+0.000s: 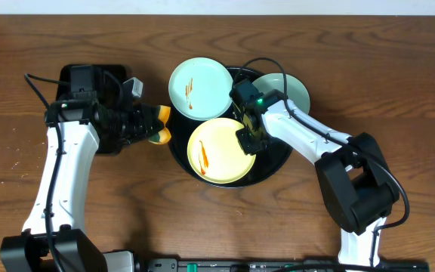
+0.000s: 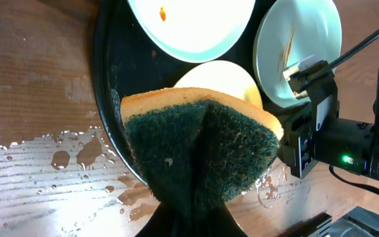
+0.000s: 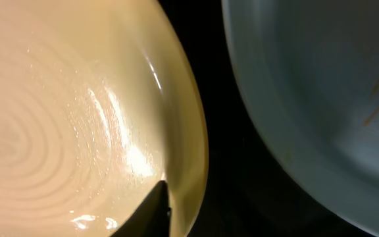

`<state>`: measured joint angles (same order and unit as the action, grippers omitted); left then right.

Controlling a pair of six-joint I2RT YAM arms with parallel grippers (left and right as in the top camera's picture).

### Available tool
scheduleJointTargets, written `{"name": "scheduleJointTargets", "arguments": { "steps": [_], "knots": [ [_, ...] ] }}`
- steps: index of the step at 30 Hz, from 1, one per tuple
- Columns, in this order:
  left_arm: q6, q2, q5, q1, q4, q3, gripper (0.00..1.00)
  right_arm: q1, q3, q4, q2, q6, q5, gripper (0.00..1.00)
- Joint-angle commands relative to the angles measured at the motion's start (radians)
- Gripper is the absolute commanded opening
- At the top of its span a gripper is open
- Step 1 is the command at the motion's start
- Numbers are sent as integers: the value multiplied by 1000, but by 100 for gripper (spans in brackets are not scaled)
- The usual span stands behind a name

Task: Clean dirty plates on tray and stack at the side
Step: 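Lift the sponge with the left gripper and carry it to the yellow plate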

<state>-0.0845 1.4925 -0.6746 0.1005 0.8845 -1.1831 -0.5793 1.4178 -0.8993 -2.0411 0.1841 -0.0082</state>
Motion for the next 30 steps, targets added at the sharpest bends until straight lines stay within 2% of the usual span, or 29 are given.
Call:
{"name": "scheduleJointTargets", "arguments": {
  "steps": [1, 9, 11, 14, 18, 23, 30],
  "knots": [
    [1, 3, -6, -22, 19, -12, 8, -1, -5, 1, -7, -11, -4, 15],
    [1, 3, 10, -130, 31, -12, 7, -2, -5, 2, -7, -36, 2, 15],
    [0, 3, 60, -156, 35, -12, 7, -2, -5, 2, -7, -36, 5, 12],
    [-8, 4, 129, -185, 43, -9, 7, -1, -5, 6, -7, -36, 5, 2],
    [-31, 4, 130, -222, 27, 27, 8, -1, -5, 11, -7, -36, 11, 1],
    [-144, 4, 129, -262, -83, 107, 7, -1, -5, 18, -7, -36, 11, 1],
    [-297, 4, 129, -366, -325, 253, 7, -1, -5, 18, -7, -36, 11, 1]
  ]
}}
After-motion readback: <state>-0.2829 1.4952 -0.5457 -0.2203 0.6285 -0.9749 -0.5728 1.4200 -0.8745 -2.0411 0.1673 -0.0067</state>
